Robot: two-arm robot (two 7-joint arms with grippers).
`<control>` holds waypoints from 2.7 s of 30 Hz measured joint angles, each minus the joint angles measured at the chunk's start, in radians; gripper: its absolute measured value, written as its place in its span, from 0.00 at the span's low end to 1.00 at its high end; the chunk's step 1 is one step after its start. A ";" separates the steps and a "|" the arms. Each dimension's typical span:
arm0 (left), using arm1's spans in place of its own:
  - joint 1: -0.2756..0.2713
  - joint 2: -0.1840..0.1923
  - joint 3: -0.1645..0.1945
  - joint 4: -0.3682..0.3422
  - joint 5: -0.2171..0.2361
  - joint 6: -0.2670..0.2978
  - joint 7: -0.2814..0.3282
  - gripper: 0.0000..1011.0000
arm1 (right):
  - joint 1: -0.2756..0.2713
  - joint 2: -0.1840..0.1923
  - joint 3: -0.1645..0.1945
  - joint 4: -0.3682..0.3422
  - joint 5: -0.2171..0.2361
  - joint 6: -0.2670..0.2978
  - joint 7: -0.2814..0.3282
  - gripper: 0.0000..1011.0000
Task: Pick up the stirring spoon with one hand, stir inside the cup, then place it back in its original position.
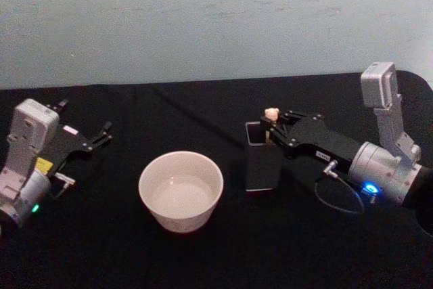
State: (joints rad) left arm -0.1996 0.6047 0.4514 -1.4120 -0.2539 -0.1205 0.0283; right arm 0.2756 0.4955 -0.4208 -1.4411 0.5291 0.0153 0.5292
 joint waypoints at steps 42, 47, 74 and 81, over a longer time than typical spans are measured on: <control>0.000 0.000 0.000 0.000 0.000 0.000 0.000 0.99 | -0.005 -0.008 0.012 0.001 -0.007 0.019 -0.016 0.21; 0.000 0.000 0.000 0.000 0.000 0.000 0.000 0.99 | -0.005 -0.008 0.011 0.000 -0.007 0.019 -0.015 0.21; 0.000 0.000 0.000 0.000 0.000 0.000 0.000 0.99 | -0.005 -0.008 0.011 0.000 -0.006 0.018 -0.014 0.95; 0.000 0.000 0.000 0.000 0.000 0.000 0.000 0.99 | -0.006 -0.008 0.013 0.000 -0.006 0.009 -0.010 0.99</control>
State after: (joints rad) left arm -0.1996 0.6047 0.4514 -1.4120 -0.2539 -0.1205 0.0283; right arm 0.2697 0.4875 -0.4076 -1.4409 0.5235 0.0241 0.5192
